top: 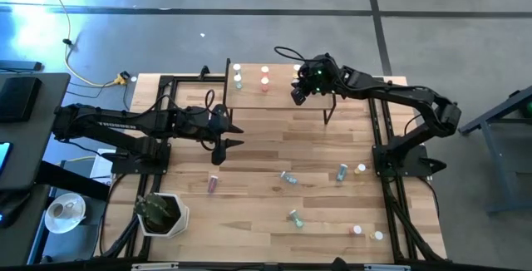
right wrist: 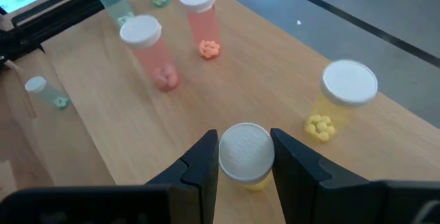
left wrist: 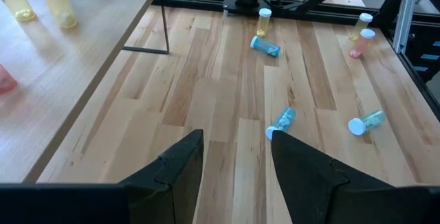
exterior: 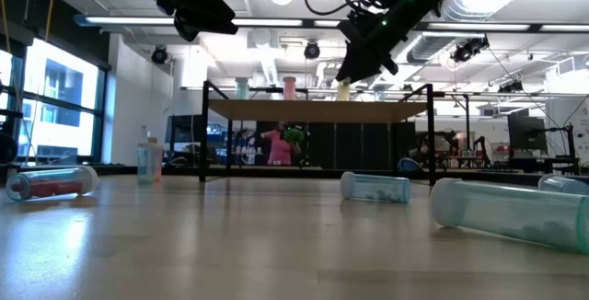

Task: Pick and place medicine bottles onto shelf by color
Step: Align the yellow pill bottle with the yellow bottle on the shelf

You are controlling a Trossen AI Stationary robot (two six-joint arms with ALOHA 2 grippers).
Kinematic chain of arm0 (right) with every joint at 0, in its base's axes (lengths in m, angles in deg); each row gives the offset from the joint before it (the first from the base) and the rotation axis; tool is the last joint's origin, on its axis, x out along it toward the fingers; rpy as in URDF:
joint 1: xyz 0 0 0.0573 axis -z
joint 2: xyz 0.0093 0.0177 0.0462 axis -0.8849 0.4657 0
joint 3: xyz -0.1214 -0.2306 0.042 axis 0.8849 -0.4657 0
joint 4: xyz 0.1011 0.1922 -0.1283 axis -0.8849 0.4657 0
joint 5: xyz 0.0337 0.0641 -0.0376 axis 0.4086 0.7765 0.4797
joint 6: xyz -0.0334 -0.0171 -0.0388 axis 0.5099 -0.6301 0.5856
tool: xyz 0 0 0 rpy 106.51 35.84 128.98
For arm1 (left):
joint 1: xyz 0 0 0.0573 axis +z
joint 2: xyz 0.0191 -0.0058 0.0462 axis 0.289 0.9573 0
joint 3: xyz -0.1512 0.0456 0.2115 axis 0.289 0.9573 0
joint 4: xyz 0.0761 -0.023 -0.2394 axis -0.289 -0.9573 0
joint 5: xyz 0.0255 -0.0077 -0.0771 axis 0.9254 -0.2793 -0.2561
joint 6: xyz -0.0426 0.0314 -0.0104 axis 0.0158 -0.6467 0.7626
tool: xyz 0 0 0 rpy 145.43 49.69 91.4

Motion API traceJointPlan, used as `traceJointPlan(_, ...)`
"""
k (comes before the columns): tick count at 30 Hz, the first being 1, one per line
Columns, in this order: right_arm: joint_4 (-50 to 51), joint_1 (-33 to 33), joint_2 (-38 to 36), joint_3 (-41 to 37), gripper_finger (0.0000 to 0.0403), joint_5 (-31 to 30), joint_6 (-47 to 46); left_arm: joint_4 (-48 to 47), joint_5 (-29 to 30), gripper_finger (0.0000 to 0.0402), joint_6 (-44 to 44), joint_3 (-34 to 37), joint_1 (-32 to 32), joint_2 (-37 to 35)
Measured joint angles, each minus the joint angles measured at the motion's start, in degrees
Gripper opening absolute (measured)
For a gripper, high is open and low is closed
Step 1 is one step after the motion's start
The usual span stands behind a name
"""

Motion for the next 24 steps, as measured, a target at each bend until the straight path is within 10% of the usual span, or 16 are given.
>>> traceJointPlan(24,-0.16,0.02,-0.51,-0.11,0.0099,-0.38,0.17,0.02,0.22,0.0163,0.04,0.00,0.00,0.02)
